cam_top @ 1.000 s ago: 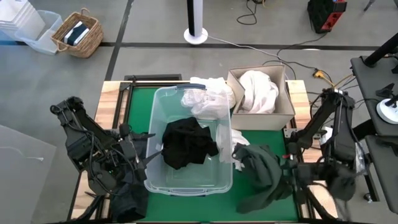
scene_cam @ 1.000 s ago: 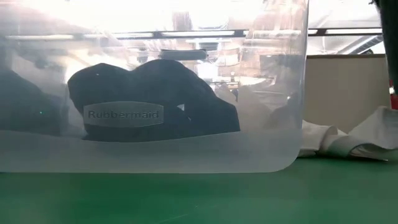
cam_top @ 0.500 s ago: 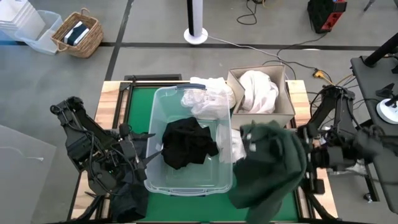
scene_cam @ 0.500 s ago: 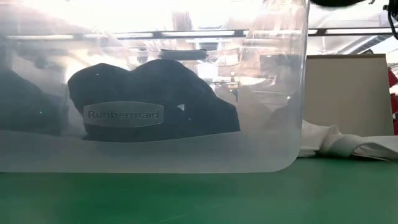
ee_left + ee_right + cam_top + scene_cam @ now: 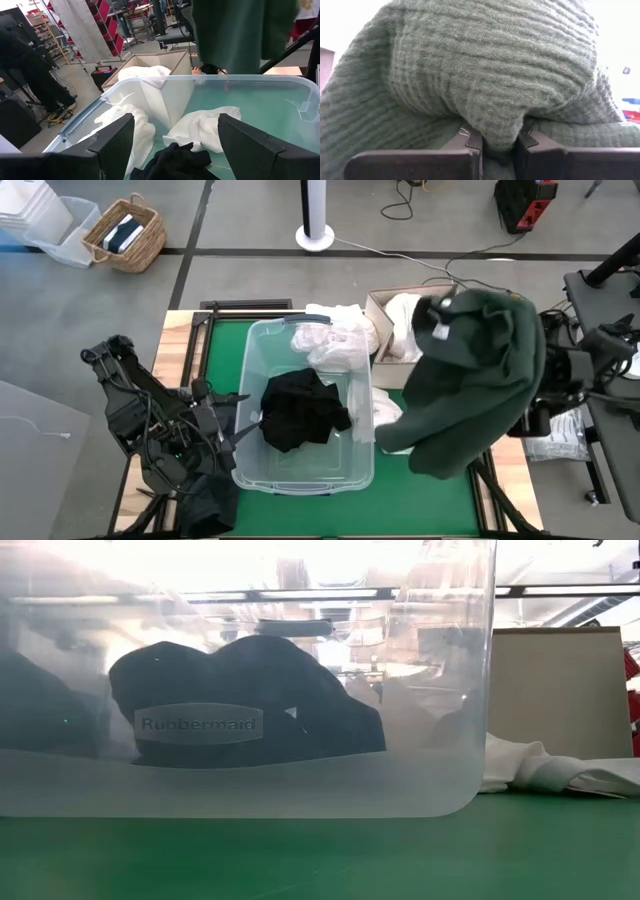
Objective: Sort clothes
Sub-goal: Put the dark green shirt into the transparent bin
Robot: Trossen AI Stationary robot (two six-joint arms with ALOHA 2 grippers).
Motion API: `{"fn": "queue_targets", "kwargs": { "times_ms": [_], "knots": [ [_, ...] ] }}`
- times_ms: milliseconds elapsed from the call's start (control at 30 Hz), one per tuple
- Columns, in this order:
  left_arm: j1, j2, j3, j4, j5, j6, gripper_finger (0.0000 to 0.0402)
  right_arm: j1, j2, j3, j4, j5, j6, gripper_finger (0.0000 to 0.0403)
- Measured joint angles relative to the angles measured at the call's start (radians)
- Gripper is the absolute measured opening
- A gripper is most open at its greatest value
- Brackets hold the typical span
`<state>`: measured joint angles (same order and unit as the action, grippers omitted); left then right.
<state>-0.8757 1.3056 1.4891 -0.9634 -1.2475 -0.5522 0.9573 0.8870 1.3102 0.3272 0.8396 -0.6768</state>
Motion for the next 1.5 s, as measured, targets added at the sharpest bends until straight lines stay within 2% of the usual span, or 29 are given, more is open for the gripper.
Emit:
{"fn": "queue_targets", "kwargs": {
  "times_ms": [200,333,467,767,1133,1300,1500],
  "knots": [
    [0.0,0.0,0.0,0.0,-0.025,0.013,0.0263,-0.077,0.036,0.069,-0.009,-0.111,-0.02,0.0031],
    [0.0,0.0,0.0,0.0,-0.038,0.027,0.0263,-0.132,0.074,0.11,-0.03,-0.118,-0.017,0.0031],
    [0.0,-0.002,0.0,0.0,-0.079,0.04,0.0263,-0.203,0.13,0.162,-0.1,-0.169,0.032,0.0031],
    [0.0,-0.004,0.041,0.005,-0.081,0.118,0.0263,-0.353,0.252,0.296,-0.215,-0.318,0.138,0.0031],
    [-0.006,-0.004,0.091,0.003,-0.081,0.204,0.0263,-0.553,0.418,0.411,-0.252,-0.51,0.282,0.0031],
    [-0.023,-0.006,0.115,0.003,-0.08,0.219,0.0263,-0.616,0.506,0.479,-0.281,-0.581,0.315,0.0031],
    [-0.072,-0.005,0.147,0.003,-0.081,0.226,0.0263,-0.654,0.589,0.553,-0.319,-0.613,0.342,0.0031]
  ]
}}
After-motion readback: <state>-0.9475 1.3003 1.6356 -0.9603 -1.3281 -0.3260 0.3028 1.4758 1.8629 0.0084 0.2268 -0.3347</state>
